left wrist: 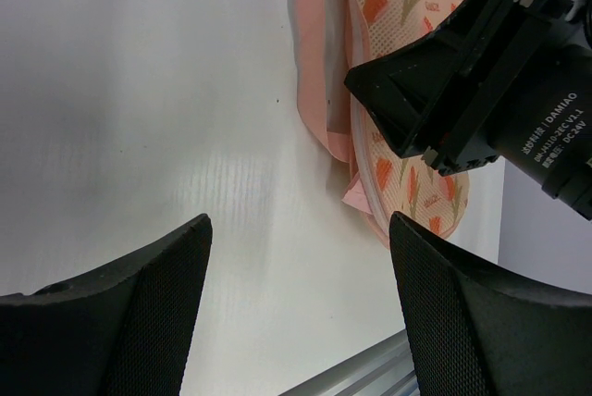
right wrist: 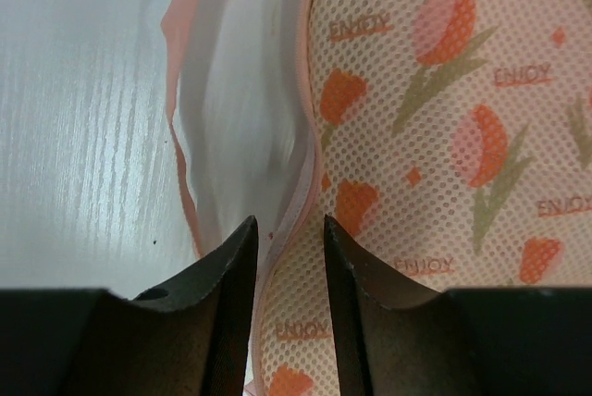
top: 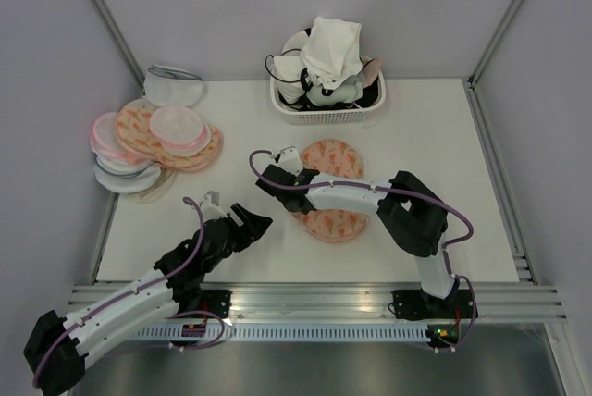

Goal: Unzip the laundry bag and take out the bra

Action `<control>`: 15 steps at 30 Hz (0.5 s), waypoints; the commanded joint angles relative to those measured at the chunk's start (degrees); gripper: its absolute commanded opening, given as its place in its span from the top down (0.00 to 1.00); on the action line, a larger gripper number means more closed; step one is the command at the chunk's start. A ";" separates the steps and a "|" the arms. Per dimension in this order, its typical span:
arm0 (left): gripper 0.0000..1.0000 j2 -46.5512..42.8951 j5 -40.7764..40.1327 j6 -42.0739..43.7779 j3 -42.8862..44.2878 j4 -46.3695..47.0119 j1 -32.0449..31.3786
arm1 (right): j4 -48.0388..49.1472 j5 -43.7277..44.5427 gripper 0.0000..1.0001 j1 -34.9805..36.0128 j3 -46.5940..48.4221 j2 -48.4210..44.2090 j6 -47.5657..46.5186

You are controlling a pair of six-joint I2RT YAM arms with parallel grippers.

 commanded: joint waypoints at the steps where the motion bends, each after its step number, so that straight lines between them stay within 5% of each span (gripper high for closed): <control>1: 0.19 -0.05 -0.62 -1.11 -0.56 1.11 -0.04 | 3.02 -2.73 0.60 0.28 -0.22 1.47 -0.59; 4: 0.19 -0.22 -0.71 -1.11 -0.65 0.67 -0.04 | 1.88 -1.51 0.67 0.28 0.49 2.62 0.20; 8: 0.19 -0.66 -0.89 -1.19 -0.65 0.23 -0.04 | -0.32 -0.19 0.94 0.19 1.19 4.28 0.99; 15: 0.19 -1.54 -0.80 -1.02 -0.65 -0.38 -0.04 | 0.38 0.08 1.00 0.19 -0.65 0.34 0.91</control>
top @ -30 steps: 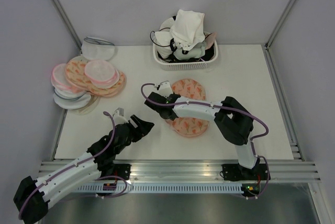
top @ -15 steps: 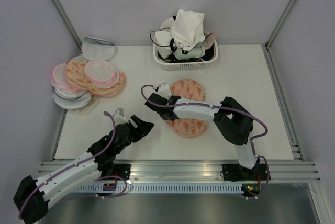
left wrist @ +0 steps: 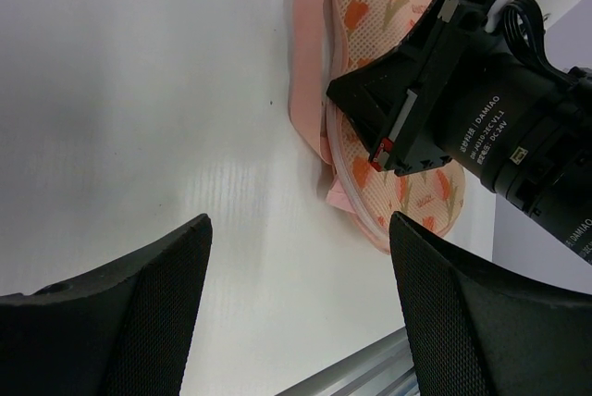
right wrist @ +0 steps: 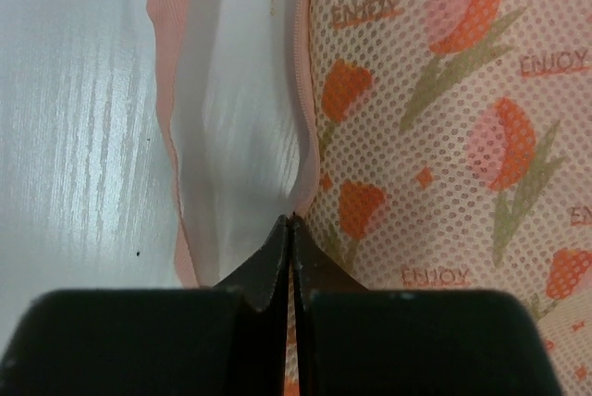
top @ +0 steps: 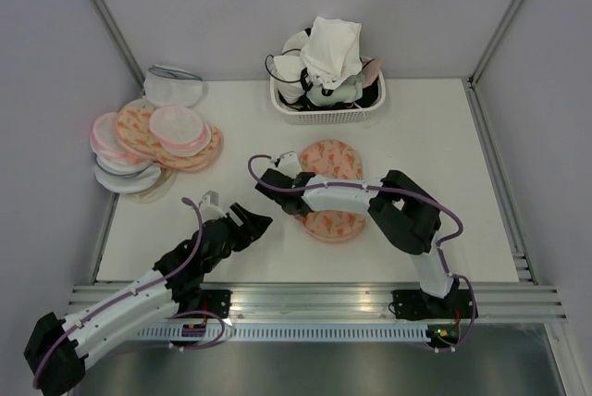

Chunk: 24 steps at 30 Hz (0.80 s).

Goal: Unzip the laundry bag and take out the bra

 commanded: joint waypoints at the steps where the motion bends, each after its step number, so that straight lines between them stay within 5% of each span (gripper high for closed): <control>1: 0.19 -0.60 -0.76 -1.02 -0.48 -0.47 -0.04 | 0.27 0.93 1.00 0.19 -1.35 -5.97 0.27; 14: 0.19 0.54 -0.67 1.52 1.98 -0.56 -0.04 | -8.77 15.86 0.99 -5.33 -9.26 -30.34 1.06; 19: 0.19 3.70 1.00 4.16 5.14 1.10 -0.04 | -13.00 21.57 0.99 -21.32 -18.83 -37.54 4.05; 23: 0.19 8.78 3.11 7.50 7.34 2.87 -0.04 | -7.21 19.65 0.99 -36.00 -27.01 -43.69 1.41; 24: 0.19 9.59 3.46 7.85 8.39 2.95 -0.04 | -6.68 19.22 0.82 -38.89 -28.15 -44.57 0.98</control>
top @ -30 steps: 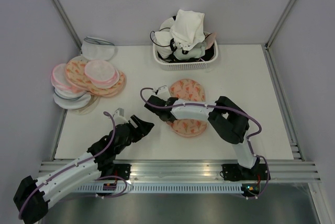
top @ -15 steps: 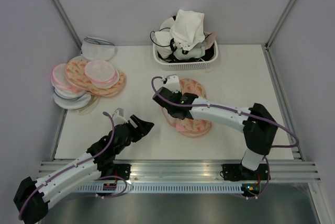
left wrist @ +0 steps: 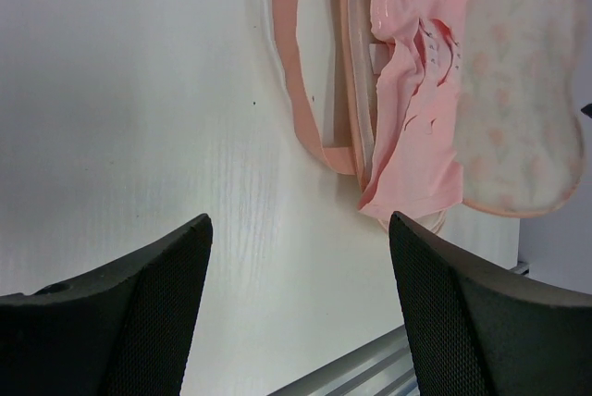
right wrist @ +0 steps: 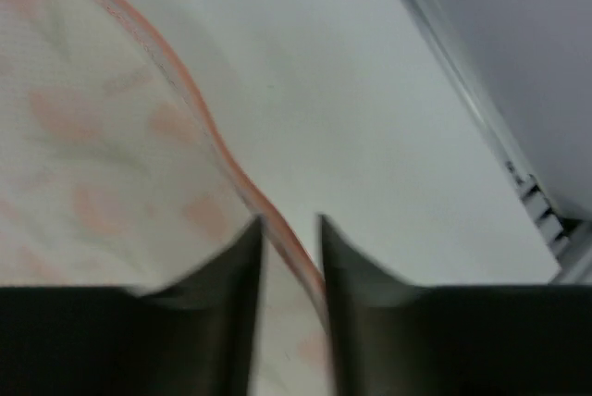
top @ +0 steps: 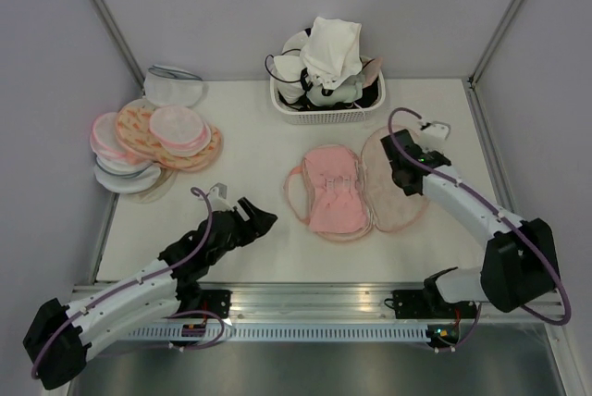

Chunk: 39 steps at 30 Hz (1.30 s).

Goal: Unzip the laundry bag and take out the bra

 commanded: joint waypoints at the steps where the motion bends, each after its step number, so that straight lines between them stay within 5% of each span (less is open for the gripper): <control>1: 0.19 3.43 2.56 4.77 4.05 2.41 -0.04 | 1.94 1.77 0.37 -6.11 -2.66 -6.55 -1.91; 6: 0.19 6.95 3.45 5.48 5.63 2.85 -0.04 | 15.88 -21.74 0.28 -6.12 -6.95 -14.27 -13.59; 12: 0.19 6.69 3.27 4.78 5.20 3.20 -0.04 | 29.07 -51.46 0.26 -6.38 -13.02 -12.72 -12.65; 19: 0.20 6.08 3.71 4.87 5.02 2.50 0.05 | 47.37 -71.40 0.29 -6.73 -18.39 -1.12 -7.81; 25: 0.20 5.81 3.27 4.43 4.14 2.67 -0.04 | 53.01 -77.23 0.32 -6.73 -18.04 6.79 -7.63; 29: 0.20 6.33 3.10 4.51 3.88 3.11 -0.04 | 55.99 -79.88 0.43 -6.64 -17.95 10.31 -7.37; 31: 0.20 6.69 3.18 4.51 3.70 3.29 -0.04 | 56.88 -80.58 0.66 -6.56 -17.86 11.01 -7.37; 32: 0.20 6.77 3.36 4.51 3.70 3.29 -0.04 | 56.88 -81.02 0.91 -6.64 -17.60 11.54 -7.37; 33: 0.20 7.38 3.36 4.51 3.70 3.29 -0.04 | 56.62 -81.11 0.99 -6.64 -17.51 11.55 -7.28; 39: 0.19 6.96 4.06 4.16 3.17 3.29 -0.04 | 49.51 -80.41 1.00 -6.64 -16.29 -0.74 -8.77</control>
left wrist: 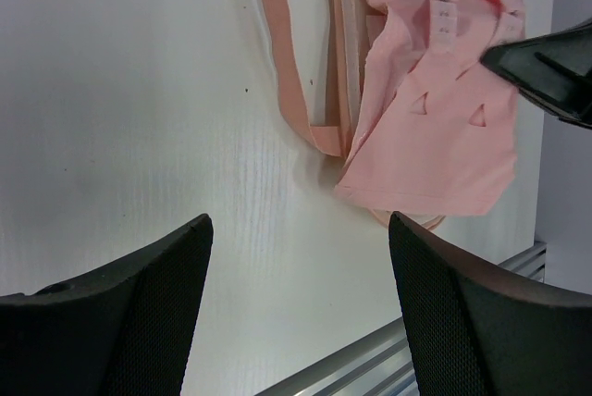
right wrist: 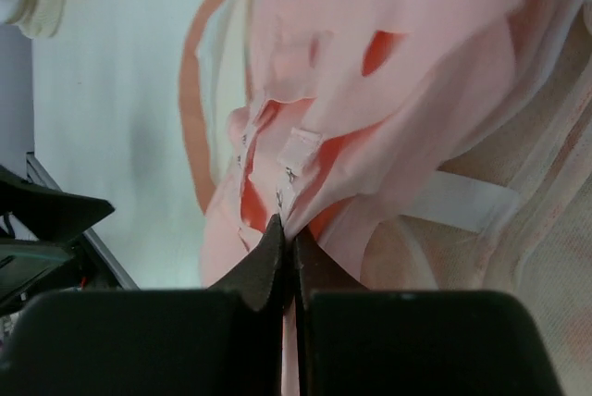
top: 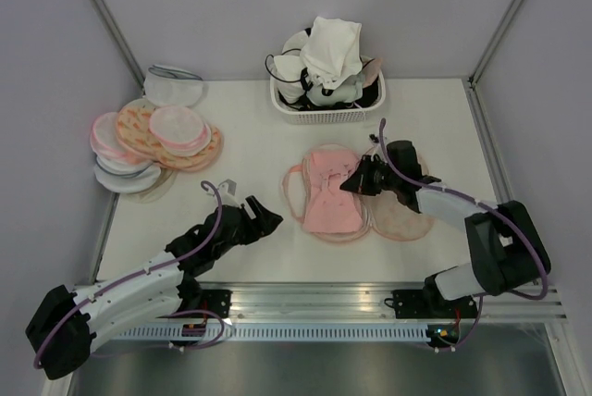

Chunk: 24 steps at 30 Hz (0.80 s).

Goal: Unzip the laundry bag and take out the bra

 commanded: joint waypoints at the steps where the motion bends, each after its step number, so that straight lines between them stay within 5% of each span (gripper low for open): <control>1: 0.20 -0.70 0.61 1.26 -0.45 2.11 -0.04 | -2.06 -2.16 1.00 -0.06 3.32 -9.95 -2.13; 9: 0.20 -0.70 0.35 1.87 -0.28 3.67 0.14 | -5.33 -4.36 0.99 -0.06 18.08 -12.71 -2.66; 15: 0.19 0.53 1.31 1.78 -0.63 5.62 0.05 | 3.81 0.03 1.00 -0.06 33.27 0.99 1.73; 19: 0.20 2.02 2.19 1.52 -0.81 6.76 0.14 | 2.67 2.93 1.00 -0.06 53.01 14.95 2.00; 24: 0.20 3.08 2.80 1.43 -0.89 6.85 0.40 | 12.06 14.49 1.00 0.11 61.86 22.72 2.18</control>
